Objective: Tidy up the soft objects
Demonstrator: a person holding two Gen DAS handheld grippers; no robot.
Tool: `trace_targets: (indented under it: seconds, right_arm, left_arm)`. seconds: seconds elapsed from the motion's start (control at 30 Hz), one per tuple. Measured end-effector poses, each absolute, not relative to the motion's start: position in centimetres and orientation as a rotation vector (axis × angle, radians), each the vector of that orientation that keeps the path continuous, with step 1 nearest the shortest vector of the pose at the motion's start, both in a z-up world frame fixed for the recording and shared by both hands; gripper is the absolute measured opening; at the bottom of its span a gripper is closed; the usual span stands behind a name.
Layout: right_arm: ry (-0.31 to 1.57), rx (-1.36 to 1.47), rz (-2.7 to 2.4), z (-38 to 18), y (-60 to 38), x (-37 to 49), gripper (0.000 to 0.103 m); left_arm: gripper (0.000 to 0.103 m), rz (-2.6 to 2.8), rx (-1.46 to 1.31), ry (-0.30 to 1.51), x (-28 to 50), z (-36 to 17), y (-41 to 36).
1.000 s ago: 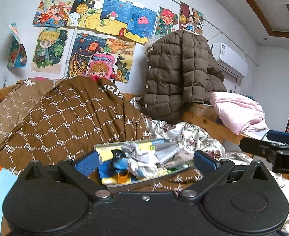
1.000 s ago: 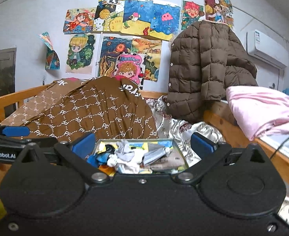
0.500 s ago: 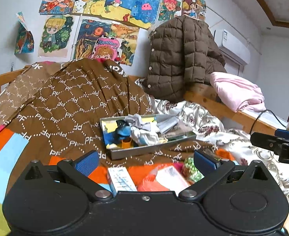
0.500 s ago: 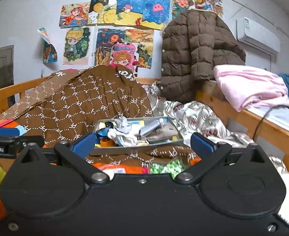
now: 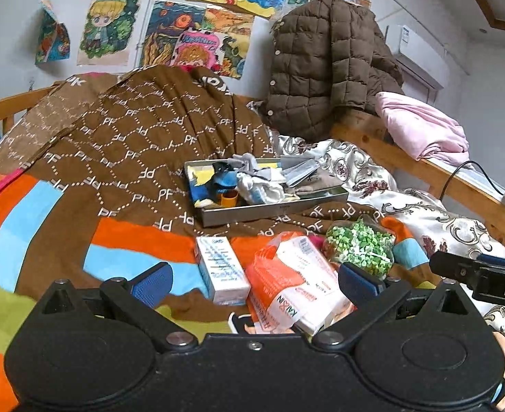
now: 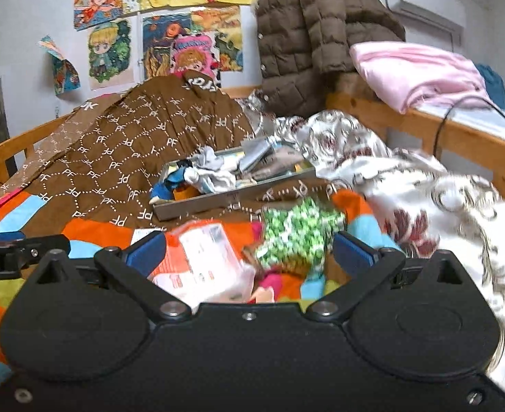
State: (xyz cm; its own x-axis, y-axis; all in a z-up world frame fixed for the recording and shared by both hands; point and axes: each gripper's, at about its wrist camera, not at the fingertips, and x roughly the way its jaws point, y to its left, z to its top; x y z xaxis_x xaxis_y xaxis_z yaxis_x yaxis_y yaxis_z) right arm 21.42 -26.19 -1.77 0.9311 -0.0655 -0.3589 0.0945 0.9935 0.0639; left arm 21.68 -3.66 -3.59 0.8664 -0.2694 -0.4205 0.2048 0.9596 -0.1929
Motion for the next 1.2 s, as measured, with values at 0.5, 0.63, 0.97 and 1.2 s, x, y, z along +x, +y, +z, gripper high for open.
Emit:
trace_targets:
  seconds: [0.5, 0.63, 0.97, 1.2]
  right_arm:
    - [0.365, 0.112, -0.118, -3.8, -25.3, 17.4, 0.103]
    - [0.369, 0.104, -0.129, -4.2, -24.9, 16.5, 0.102]
    - [0.348, 0.112, -0.162, -4.3, -24.8, 14.7, 0.102]
    - [0.355, 0.107, -0.153, -4.4, -24.5, 14.2, 0.102]
  left_arm:
    - [0.102, -0.189, -0.15, 0.51, 19.7, -4.6, -2.8]
    - [0.102, -0.187, -0.133, 0.507, 19.1, -4.6, -2.7]
    - [0.102, -0.192, -0.104, 0.486, 18.2, -4.4, -2.8]
    - [0.102, -0.181, -0.088, 0.492, 18.1, -4.5, -3.0]
